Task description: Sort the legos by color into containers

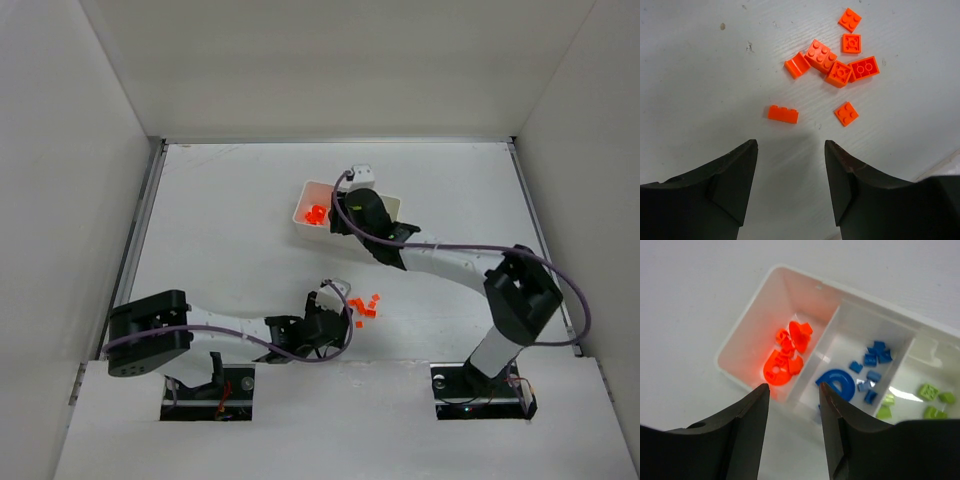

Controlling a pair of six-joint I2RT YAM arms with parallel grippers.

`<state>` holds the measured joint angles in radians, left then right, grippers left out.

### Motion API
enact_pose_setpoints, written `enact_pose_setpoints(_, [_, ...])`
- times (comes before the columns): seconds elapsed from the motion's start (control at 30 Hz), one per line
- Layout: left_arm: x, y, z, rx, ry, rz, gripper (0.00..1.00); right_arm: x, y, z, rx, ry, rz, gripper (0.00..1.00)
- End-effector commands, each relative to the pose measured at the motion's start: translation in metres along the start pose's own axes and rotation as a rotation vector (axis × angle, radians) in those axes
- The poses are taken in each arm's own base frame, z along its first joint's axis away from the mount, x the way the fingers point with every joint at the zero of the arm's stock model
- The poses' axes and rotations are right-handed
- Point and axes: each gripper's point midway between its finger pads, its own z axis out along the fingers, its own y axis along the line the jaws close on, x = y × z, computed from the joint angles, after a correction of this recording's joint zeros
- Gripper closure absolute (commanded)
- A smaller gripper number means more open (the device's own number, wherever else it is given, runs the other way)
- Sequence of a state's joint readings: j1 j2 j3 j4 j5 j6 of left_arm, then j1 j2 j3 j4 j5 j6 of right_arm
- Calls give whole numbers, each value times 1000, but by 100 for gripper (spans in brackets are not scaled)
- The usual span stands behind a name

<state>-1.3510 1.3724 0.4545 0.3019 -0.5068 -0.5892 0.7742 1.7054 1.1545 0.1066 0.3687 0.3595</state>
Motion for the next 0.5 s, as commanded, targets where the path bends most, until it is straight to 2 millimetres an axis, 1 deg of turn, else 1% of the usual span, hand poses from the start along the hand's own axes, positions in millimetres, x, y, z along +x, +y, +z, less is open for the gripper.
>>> enact_pose_setpoints(0.0, [-25, -12, 7, 14, -62, 18, 47, -6, 3, -28, -32, -66, 48, 50])
enact_pose_setpoints(0.2, [-22, -7, 17, -25, -39, 94, 49, 31, -14, -68, -22, -41, 76, 52])
enact_pose_setpoints(0.3, [-20, -2, 26, -52, -26, 118, 51, 42, -24, -84, -6, -46, 96, 53])
enact_pose_setpoints(0.47, [-18, 0, 31, -66, -18, 126, 57, 61, -42, -106, 6, -35, 129, 54])
